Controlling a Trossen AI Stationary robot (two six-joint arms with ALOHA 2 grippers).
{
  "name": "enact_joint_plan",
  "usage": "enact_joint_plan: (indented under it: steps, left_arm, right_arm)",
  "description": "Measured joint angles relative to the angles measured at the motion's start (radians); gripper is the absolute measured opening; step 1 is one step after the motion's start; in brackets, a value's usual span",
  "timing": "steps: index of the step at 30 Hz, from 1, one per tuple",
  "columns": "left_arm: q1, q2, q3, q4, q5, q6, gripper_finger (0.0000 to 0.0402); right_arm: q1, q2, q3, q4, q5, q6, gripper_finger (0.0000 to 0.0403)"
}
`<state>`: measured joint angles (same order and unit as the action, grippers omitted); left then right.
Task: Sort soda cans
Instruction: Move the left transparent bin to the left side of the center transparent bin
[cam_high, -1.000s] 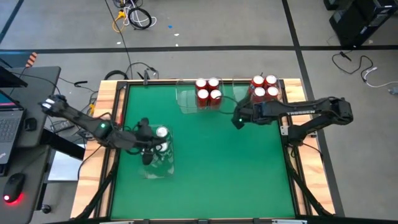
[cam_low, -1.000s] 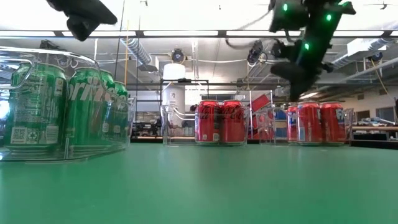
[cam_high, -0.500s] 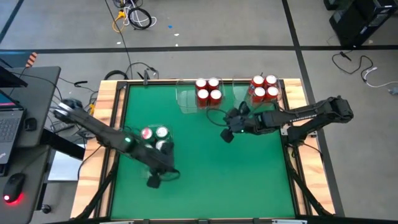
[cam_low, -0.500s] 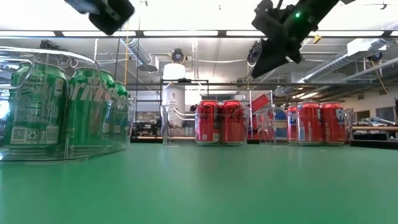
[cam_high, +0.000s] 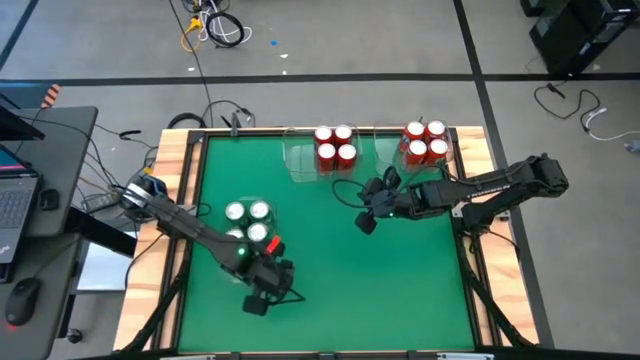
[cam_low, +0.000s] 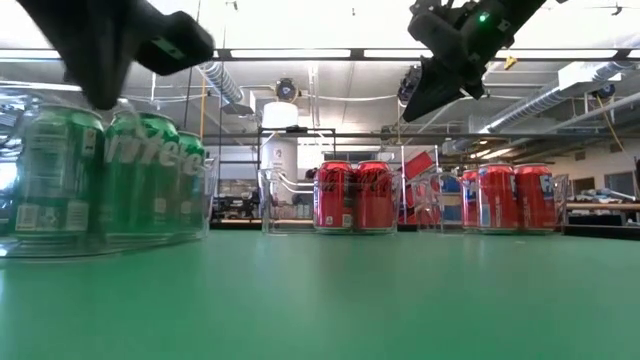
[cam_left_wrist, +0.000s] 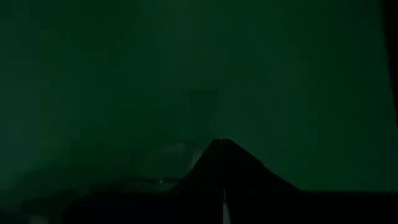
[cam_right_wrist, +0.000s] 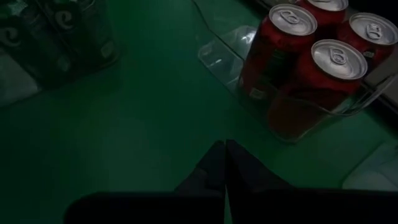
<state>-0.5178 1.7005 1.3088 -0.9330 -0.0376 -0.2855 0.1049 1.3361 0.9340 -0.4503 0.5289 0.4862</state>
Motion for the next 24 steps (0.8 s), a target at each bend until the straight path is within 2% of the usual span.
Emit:
enact_joint_plan:
  steps: [9,15,19,24]
  left_arm:
    - [-0.132,-0.001,0.030,-0.329,-0.100,-0.314,0.0000]
    - [-0.204,-0.001,0.019,-0.474,-0.146,-0.531,0.0000]
    - [-0.237,-0.001,0.019,-0.508,-0.166,-0.612,0.0000]
    - [-0.263,-0.001,0.019,-0.506,-0.179,-0.675,0.0000]
  right_arm:
    - [0.000,0.000,0.000,0.000,0.000,-0.015,0.0000]
    - [0.009,0.002,0.000,0.044,-0.021,-0.019,0.0000]
    - [0.018,0.054,0.000,0.310,-0.127,-0.047,0.0000]
    - [-0.024,0.217,0.004,0.689,-0.315,-0.059,0.0004]
